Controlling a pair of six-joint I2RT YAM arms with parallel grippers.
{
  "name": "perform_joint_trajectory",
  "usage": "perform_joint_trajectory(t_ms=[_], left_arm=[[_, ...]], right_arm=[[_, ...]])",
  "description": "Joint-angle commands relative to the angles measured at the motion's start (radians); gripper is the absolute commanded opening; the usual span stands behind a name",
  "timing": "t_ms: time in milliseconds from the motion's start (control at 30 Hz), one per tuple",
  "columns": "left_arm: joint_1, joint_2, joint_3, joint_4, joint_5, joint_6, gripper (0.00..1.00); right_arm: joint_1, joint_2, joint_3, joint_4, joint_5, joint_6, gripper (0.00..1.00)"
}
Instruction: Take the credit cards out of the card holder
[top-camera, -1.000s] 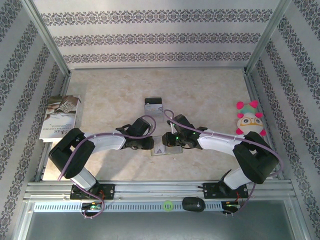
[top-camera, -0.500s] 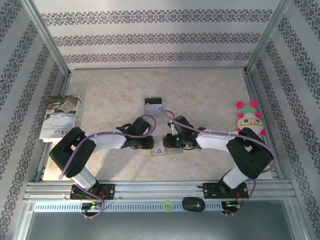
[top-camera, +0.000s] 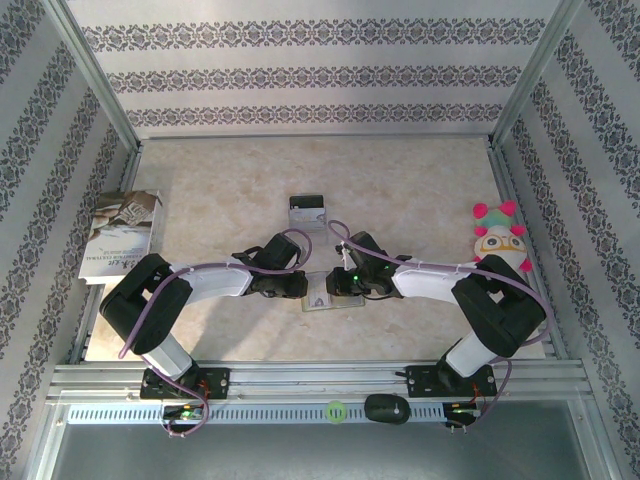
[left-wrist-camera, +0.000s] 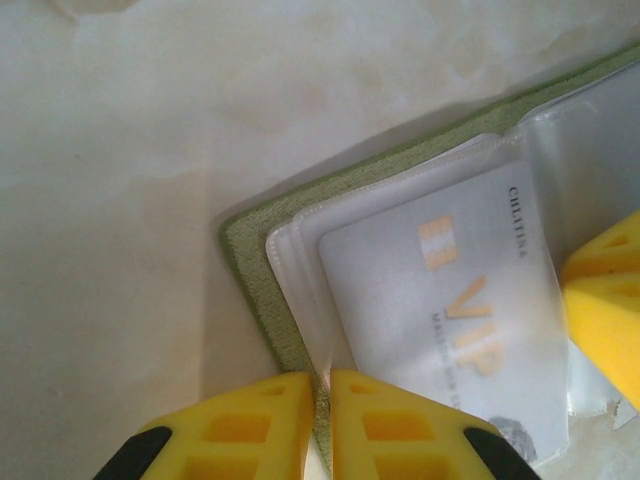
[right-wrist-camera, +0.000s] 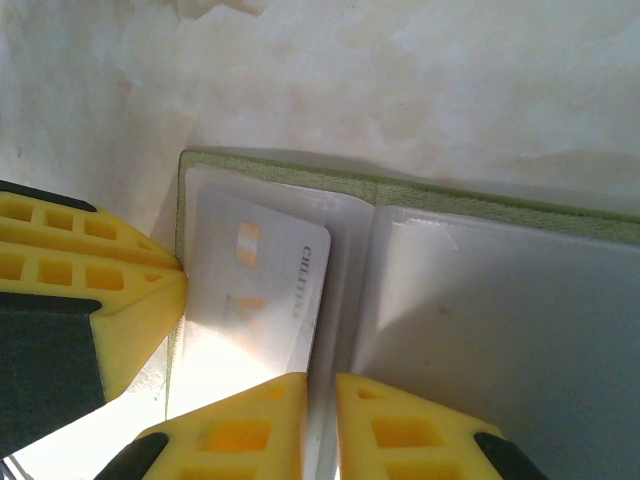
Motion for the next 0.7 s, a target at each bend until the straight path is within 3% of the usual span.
perform_joint_trajectory(t_ms=[0, 667], left_arm=[[0.003, 0.083, -0.024, -0.001, -0.013, 0.014, 0.14], [0.003, 0.1, -0.018, 0.004, 0.0, 0.016, 0.13]], right_arm=[[0.009, 0.013, 0.009, 0.021, -0.01, 0.01, 0.18], [0.023, 0.064, 0.005, 0.101, -0.071, 0.029, 0.2]])
